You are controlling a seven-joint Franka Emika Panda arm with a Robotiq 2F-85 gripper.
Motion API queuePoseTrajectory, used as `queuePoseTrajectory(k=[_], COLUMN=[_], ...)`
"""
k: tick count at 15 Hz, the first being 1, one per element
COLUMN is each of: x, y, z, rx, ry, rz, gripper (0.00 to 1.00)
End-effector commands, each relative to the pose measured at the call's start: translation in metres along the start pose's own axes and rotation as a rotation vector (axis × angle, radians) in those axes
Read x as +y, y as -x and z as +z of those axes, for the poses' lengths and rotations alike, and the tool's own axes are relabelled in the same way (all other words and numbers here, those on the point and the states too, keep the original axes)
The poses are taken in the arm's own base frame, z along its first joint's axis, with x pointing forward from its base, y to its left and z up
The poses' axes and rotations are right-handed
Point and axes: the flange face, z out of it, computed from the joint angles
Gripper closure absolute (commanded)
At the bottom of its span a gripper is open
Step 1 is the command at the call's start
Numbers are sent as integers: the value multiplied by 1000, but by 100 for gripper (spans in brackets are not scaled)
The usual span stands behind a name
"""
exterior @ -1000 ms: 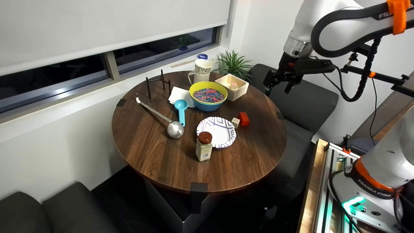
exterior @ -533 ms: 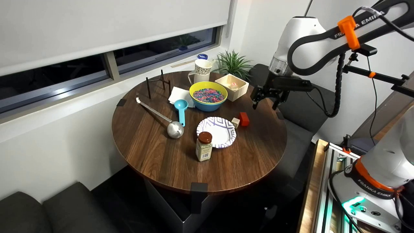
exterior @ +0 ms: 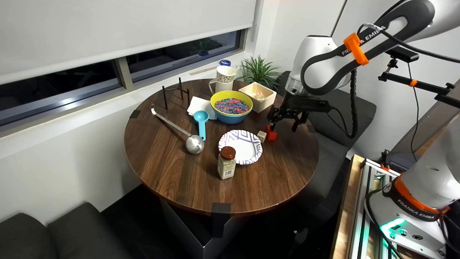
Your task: Put the orange block in the wooden box
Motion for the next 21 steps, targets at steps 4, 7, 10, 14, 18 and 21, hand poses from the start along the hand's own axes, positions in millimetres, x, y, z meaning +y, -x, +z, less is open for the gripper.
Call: queuePoseTrajectory(k=[4,7,10,14,18,21], x=[-23,-25,-26,-28,-27,-23], y=[-10,-12,-14,-13,-18,-37], z=[4,9,14,14,-5,-41], rx=[-7,-1,-6,-41,-27,31], ry=[-20,-16,-17,-5,15,-37], rz=[4,-11,-11,-3,10,47], gripper=[0,2,32,65,92,91])
